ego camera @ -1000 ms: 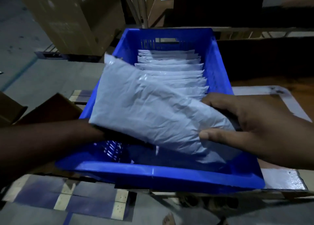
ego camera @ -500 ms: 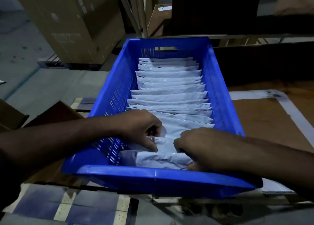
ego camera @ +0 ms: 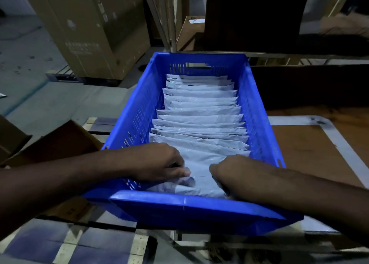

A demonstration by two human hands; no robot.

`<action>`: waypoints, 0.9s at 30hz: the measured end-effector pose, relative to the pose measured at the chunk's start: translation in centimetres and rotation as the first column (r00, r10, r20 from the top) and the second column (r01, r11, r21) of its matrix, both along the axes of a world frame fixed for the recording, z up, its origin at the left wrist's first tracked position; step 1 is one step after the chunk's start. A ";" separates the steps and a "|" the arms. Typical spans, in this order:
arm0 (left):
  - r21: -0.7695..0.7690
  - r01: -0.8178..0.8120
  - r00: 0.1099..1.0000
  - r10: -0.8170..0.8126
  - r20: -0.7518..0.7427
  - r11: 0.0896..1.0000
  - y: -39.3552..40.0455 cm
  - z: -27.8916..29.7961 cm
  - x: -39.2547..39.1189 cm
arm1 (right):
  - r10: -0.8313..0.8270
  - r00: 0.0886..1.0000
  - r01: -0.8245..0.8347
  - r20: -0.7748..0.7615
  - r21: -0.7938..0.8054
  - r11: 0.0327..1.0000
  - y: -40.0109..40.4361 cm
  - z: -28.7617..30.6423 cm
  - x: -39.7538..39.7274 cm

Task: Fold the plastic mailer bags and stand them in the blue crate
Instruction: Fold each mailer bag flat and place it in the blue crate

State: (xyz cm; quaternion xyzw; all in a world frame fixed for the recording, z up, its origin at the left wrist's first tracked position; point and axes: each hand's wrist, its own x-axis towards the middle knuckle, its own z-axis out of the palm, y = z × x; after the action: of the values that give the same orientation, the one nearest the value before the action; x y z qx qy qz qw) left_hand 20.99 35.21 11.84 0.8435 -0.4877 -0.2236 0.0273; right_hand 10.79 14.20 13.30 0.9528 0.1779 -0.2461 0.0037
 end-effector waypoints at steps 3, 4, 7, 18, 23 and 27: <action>0.066 0.011 1.000 -0.012 0.007 0.998 0.4 0.2 -0.4 | -0.034 0.995 0.032 0.089 0.019 0.999 -0.1 -0.3 0.0; 0.080 0.027 0.999 -0.030 0.039 0.996 0.6 0.2 -0.5 | -0.030 0.990 0.029 0.135 0.007 1.000 -0.1 -0.2 -0.1; 0.044 0.092 0.981 -0.098 0.167 0.995 1.3 -0.3 -0.7 | 0.000 0.972 0.018 0.237 -0.071 0.997 0.0 -0.4 -0.2; 0.106 0.101 0.943 -0.130 0.308 0.989 0.8 -0.6 -1.0 | -0.045 0.996 0.053 0.073 -0.115 0.992 0.6 -1.0 0.4; 0.091 0.025 0.966 -0.048 0.255 0.996 -0.4 -0.9 -1.1 | -0.027 0.978 0.060 0.206 -0.155 0.986 0.9 -0.8 0.9; 0.056 -0.040 0.940 0.019 0.340 0.998 -1.0 -0.8 -0.9 | -0.038 0.944 0.100 0.329 -0.172 0.980 0.2 -0.5 1.3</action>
State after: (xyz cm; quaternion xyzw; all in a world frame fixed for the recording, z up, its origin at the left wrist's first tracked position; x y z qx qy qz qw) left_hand 20.07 34.25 11.00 0.8770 -0.4652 -0.0898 -0.0801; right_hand 12.06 14.42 12.83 0.9813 0.1175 -0.1017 0.1132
